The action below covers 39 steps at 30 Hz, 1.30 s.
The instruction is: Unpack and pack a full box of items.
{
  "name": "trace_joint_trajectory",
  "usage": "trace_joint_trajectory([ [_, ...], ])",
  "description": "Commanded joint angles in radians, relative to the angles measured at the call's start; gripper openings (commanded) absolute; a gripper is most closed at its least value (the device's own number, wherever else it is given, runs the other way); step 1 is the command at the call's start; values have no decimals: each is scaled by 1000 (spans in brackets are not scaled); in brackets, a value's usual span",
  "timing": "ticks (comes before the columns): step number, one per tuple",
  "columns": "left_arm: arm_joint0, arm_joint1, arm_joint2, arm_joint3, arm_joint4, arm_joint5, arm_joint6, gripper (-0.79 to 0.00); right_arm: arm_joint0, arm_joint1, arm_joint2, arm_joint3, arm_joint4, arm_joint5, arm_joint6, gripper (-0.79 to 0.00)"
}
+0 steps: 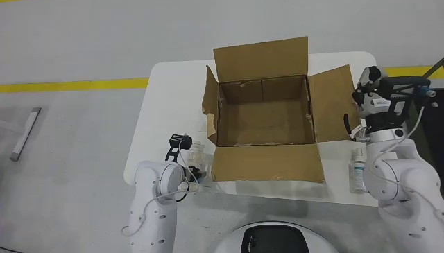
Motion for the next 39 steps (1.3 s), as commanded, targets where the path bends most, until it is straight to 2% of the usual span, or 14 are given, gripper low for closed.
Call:
trace_joint_trajectory([
  [1, -5, 2, 4, 22, 9, 8, 4, 0, 0, 0, 2, 1, -4, -2, -1, -785],
  [7, -19, 9, 15, 71, 15, 18, 18, 0, -2, -1, 6, 3, -7, -2, -3, -785],
  [8, -20, 10, 17, 79, 14, 19, 20, -95, -3, -2, 7, 3, -7, -4, -3, -785],
  [9, -21, 11, 19, 86, 13, 21, 23, -157, -3, -2, 7, 3, -6, -5, -3, -785],
  [11, -25, 13, 22, 100, 16, 27, 26, -440, -2, -2, 10, 3, -3, -4, -2, -785],
  [13, -28, 14, 25, 106, 12, 31, 27, -625, 3, -3, 17, 2, 5, -2, 2, -785],
  [14, -29, 15, 26, 107, 10, 33, 26, -680, 7, -3, 21, 2, 12, -1, 5, -785],
  [15, -30, 16, 27, 109, 7, 34, 26, -782, 12, -4, 27, 1, 27, 4, 10, -785],
  [20, -37, 22, 11, 100, -13, 57, 28, -785, 36, -7, 65, -6, 123, 26, 52, -785],
  [25, -31, 30, -14, 67, -51, 49, 14, -785, 50, -5, 86, 5, 129, 14, 64, -785],
  [31, -22, 43, -77, -67, -105, 64, 0, -785, 57, -6, 82, 9, 123, 16, 66, -785],
  [39, -111, 52, -125, -242, -240, 134, -19, -785, 68, -6, 72, 29, 87, 12, 52, -785],
])
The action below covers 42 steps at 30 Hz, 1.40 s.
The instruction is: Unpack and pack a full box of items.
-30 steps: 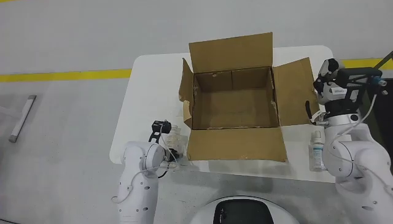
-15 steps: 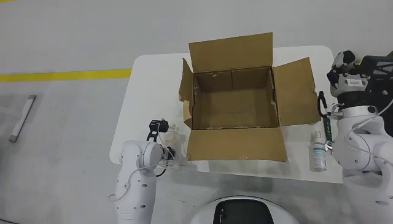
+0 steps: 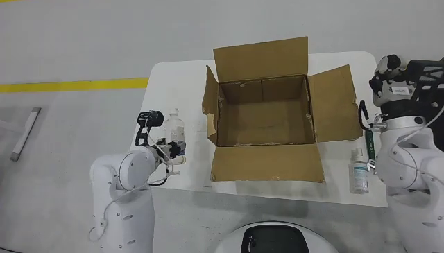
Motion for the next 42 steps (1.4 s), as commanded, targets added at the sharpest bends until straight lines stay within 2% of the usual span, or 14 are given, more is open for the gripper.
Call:
trace_joint_trajectory([
  [1, -23, 2, 3, -50, -26, 13, -6, -785, 2, 0, -1, 8, -4, 4, -5, -785],
  [9, -125, 9, 66, -187, -145, 24, -19, -785, 0, -1, 1, 21, -19, 3, -20, -785],
  [14, -208, 10, 144, -214, -221, 56, -25, -785, -7, -2, 5, 16, -19, 5, -25, -785],
  [20, -287, 7, 248, -145, -288, 110, -16, -785, -19, -2, 19, 5, -19, 3, -31, -785],
  [29, -338, 3, 389, 38, -326, 154, 21, -785, -53, -2, 37, -11, -17, 1, -43, -785],
  [42, -334, 4, 388, 40, -323, 154, 29, -785, -61, -4, 35, -46, -7, -23, -56, -785],
])
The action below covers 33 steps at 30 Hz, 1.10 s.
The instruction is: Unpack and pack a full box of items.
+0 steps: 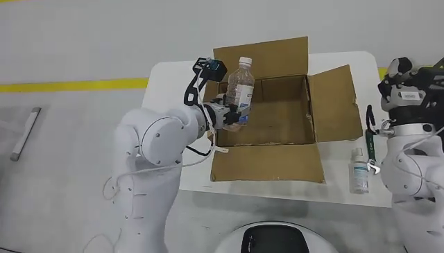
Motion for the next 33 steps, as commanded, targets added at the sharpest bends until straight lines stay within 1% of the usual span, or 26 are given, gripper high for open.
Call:
trace_joint_trajectory([
  [1, 22, 3, -6, 9, 15, 3, 32, -785, -1, 0, -1, -5, 2, -4, -2, -785],
  [3, 41, 6, -12, 12, 31, 16, 44, -785, -3, -1, -5, -8, 2, -6, -2, -785],
  [5, 46, 11, -10, 24, 79, 26, 53, -785, -3, -1, -12, -9, -1, -12, 0, -785],
  [7, 47, 12, -14, 52, 88, 49, 66, -785, -1, -1, -19, -12, -6, -17, 1, -785],
  [12, 14, 15, -18, 123, 113, 99, 62, -785, 4, -1, -29, -16, -17, -22, 6, -785],
  [22, -26, 20, -9, 195, 128, 139, 54, -785, 4, -3, -45, -14, -30, -24, 5, -785],
  [28, -33, 27, -9, 200, 162, 146, 28, -785, 4, -3, -49, -11, -35, -27, 6, -785],
  [33, -28, 31, -7, 218, 181, 173, 25, -785, 3, -3, -51, -3, -46, -34, 10, -785],
])
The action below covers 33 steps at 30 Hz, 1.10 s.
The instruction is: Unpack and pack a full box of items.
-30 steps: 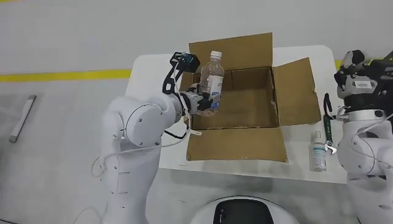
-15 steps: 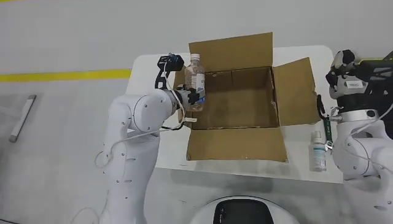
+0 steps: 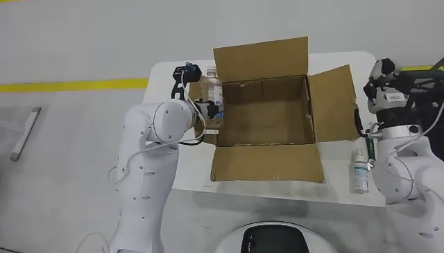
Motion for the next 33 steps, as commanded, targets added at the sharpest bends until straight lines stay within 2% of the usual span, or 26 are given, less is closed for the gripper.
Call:
trace_joint_trajectory([
  [1, 2, 1, 5, 5, 1, 3, 0, -785, 1, 0, -1, 5, -1, -3, 1, -785],
  [12, -2, 5, 7, 50, -6, 34, 3, -785, 2, 1, 3, 12, -12, -18, 19, -785],
  [16, -19, 2, 17, 41, -63, 29, 1, -785, 1, 1, 10, 8, -11, -20, 22, -785],
  [23, -89, -19, 148, 38, -113, 14, 0, -785, 4, 1, 40, -16, -5, 5, 20, -785],
  [30, -151, -43, 270, 156, -132, 23, 22, -785, -9, 3, 83, -34, 3, 12, 24, -785],
  [33, -162, -47, 283, 176, -131, 23, 28, -785, -18, 3, 89, -41, 7, 11, 23, -785],
])
